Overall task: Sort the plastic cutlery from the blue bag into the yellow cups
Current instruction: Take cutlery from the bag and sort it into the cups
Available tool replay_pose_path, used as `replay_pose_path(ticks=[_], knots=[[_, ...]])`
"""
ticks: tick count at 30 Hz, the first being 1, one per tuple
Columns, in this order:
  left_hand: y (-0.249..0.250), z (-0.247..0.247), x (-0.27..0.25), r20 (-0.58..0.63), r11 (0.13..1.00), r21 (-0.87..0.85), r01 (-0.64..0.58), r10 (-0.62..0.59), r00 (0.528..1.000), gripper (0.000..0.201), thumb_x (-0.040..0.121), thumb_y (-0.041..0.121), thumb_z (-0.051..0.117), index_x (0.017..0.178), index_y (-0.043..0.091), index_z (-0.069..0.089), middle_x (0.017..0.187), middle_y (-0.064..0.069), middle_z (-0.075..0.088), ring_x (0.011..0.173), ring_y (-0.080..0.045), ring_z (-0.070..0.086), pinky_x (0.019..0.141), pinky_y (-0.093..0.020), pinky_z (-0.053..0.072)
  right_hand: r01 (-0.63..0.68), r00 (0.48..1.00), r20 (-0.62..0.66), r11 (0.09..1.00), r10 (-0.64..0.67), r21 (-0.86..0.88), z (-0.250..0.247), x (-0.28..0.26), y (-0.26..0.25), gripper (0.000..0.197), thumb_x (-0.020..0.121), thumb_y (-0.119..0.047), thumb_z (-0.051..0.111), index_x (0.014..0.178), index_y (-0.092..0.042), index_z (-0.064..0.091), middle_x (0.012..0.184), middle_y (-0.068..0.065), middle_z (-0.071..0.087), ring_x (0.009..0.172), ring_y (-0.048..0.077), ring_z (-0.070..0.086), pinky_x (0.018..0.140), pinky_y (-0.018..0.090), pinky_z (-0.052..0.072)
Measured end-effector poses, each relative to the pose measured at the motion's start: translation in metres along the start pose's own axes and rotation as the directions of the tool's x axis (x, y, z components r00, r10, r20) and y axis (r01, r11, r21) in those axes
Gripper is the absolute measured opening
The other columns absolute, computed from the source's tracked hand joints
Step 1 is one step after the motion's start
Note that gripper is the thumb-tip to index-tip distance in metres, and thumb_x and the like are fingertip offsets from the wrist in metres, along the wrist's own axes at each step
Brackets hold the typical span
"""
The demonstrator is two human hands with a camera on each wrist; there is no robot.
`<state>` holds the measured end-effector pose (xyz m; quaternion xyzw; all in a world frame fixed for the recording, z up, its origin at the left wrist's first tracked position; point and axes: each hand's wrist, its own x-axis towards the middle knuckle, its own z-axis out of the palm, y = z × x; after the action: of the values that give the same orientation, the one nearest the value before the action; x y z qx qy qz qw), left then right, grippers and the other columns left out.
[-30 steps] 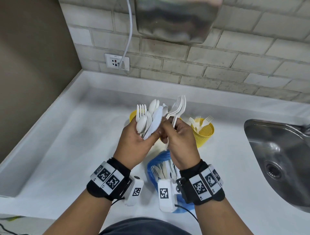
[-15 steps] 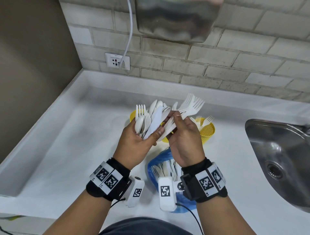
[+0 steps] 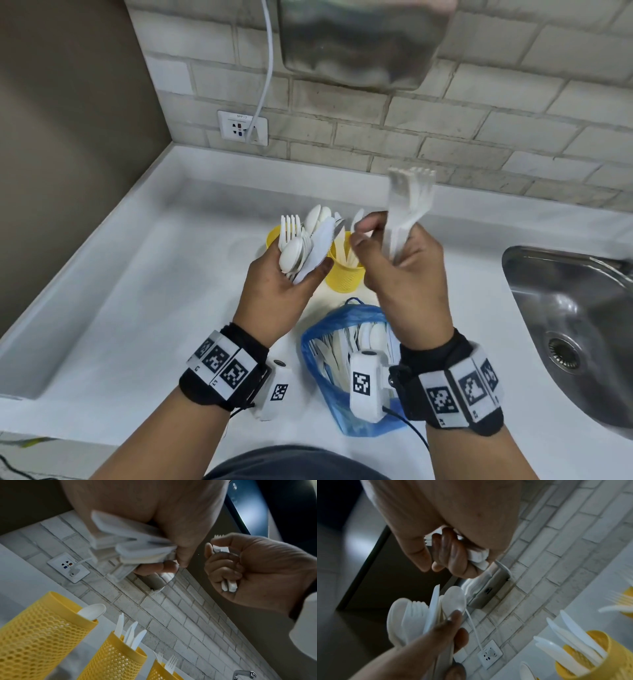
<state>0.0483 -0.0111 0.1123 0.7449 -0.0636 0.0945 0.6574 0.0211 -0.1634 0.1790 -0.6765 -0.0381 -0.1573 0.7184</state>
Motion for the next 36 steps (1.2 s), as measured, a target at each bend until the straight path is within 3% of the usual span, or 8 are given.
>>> replay_pose_path(ticks=[5, 9, 13, 15, 21, 26, 29, 36], knots=[[-0.003, -0.003, -0.001, 0.034, 0.995, 0.074, -0.064, 0.062, 0.998, 0.035, 0.083, 0.007, 0.079, 0.105, 0.029, 0.062, 0.079, 0.016, 0.07, 0.071, 0.005, 0.064, 0.067, -0.016, 0.05, 0.063, 0.983, 0.183, 0.971, -0.02, -0.231, 0.007, -0.011, 0.008, 0.026, 0.086, -0.004, 0.08, 0.107, -0.016, 0.071, 0.051, -0.01, 0.033, 0.049, 0.007, 0.032, 0.056, 0.015, 0.038], [-0.001, -0.005, -0.002, 0.056, 0.986, 0.131, -0.104, 0.097, 0.994, 0.04, 0.084, 0.01, 0.077, 0.104, 0.04, 0.059, 0.087, 0.016, 0.072, 0.078, 0.003, 0.067, 0.07, -0.01, 0.049, 0.088, 0.976, 0.22, 0.924, -0.004, -0.372, 0.008, -0.009, 0.011, 0.026, 0.085, -0.012, 0.081, 0.108, -0.018, 0.071, 0.047, -0.018, 0.044, 0.046, 0.005, 0.038, 0.056, 0.014, 0.037], [-0.002, -0.006, -0.003, 0.056, 0.98, 0.164, -0.118, 0.11, 0.992, 0.037, 0.082, 0.016, 0.075, 0.102, 0.043, 0.057, 0.086, 0.023, 0.072, 0.078, 0.004, 0.066, 0.07, -0.01, 0.048, 0.061, 0.967, 0.253, 0.936, 0.031, -0.346, 0.008, -0.006, 0.015, 0.026, 0.085, -0.021, 0.079, 0.102, -0.007, 0.066, 0.055, 0.005, 0.047, 0.052, 0.009, 0.037, 0.056, 0.037, 0.042], [-0.002, -0.006, -0.004, 0.059, 0.974, 0.191, -0.121, 0.112, 0.992, 0.037, 0.081, 0.019, 0.073, 0.104, 0.042, 0.056, 0.086, 0.031, 0.069, 0.076, 0.006, 0.064, 0.068, -0.007, 0.045, 0.051, 0.963, 0.267, 0.942, 0.042, -0.332, 0.008, -0.005, 0.016, 0.025, 0.085, -0.021, 0.076, 0.101, -0.006, 0.065, 0.058, 0.014, 0.045, 0.052, 0.012, 0.036, 0.058, 0.037, 0.042], [-0.006, -0.005, -0.003, 0.056, 0.955, 0.262, -0.137, 0.127, 0.99, 0.036, 0.083, 0.025, 0.077, 0.115, 0.025, 0.06, 0.095, 0.014, 0.073, 0.084, -0.007, 0.069, 0.073, -0.026, 0.055, 0.096, 0.98, 0.197, 0.942, -0.032, -0.322, 0.01, -0.006, 0.017, 0.009, 0.088, -0.017, 0.068, 0.097, -0.017, 0.069, 0.069, 0.006, 0.066, 0.064, 0.026, 0.059, 0.068, 0.045, 0.055], [-0.003, -0.007, -0.002, 0.049, 0.906, 0.387, -0.171, 0.165, 0.985, 0.034, 0.086, 0.022, 0.075, 0.115, 0.02, 0.059, 0.09, 0.009, 0.07, 0.081, -0.024, 0.067, 0.068, -0.034, 0.053, 0.155, 0.976, 0.201, 0.907, -0.08, -0.391, 0.009, -0.005, 0.024, 0.038, 0.096, -0.04, 0.064, 0.103, -0.003, 0.064, 0.085, 0.012, 0.072, 0.079, 0.033, 0.068, 0.072, 0.051, 0.055], [-0.001, -0.007, -0.002, 0.037, 0.841, 0.504, -0.196, 0.206, 0.978, 0.034, 0.087, 0.028, 0.074, 0.114, 0.025, 0.054, 0.091, 0.005, 0.071, 0.079, -0.029, 0.065, 0.065, -0.038, 0.054, 0.226, 0.963, 0.234, 0.864, -0.13, -0.45, 0.005, -0.003, 0.027, 0.032, 0.1, -0.036, 0.06, 0.109, -0.006, 0.064, 0.094, 0.008, 0.072, 0.087, 0.028, 0.068, 0.076, 0.05, 0.054], [0.007, -0.009, 0.0, -0.009, 0.73, 0.648, -0.217, 0.293, 0.956, 0.041, 0.081, 0.019, 0.08, 0.108, 0.027, 0.049, 0.087, 0.004, 0.069, 0.072, -0.029, 0.064, 0.058, -0.025, 0.036, 0.238, 0.971, 0.134, 0.869, -0.199, -0.434, 0.007, -0.004, 0.027, 0.026, 0.1, -0.033, 0.061, 0.101, -0.007, 0.065, 0.085, 0.007, 0.07, 0.078, 0.026, 0.064, 0.071, 0.047, 0.052]])
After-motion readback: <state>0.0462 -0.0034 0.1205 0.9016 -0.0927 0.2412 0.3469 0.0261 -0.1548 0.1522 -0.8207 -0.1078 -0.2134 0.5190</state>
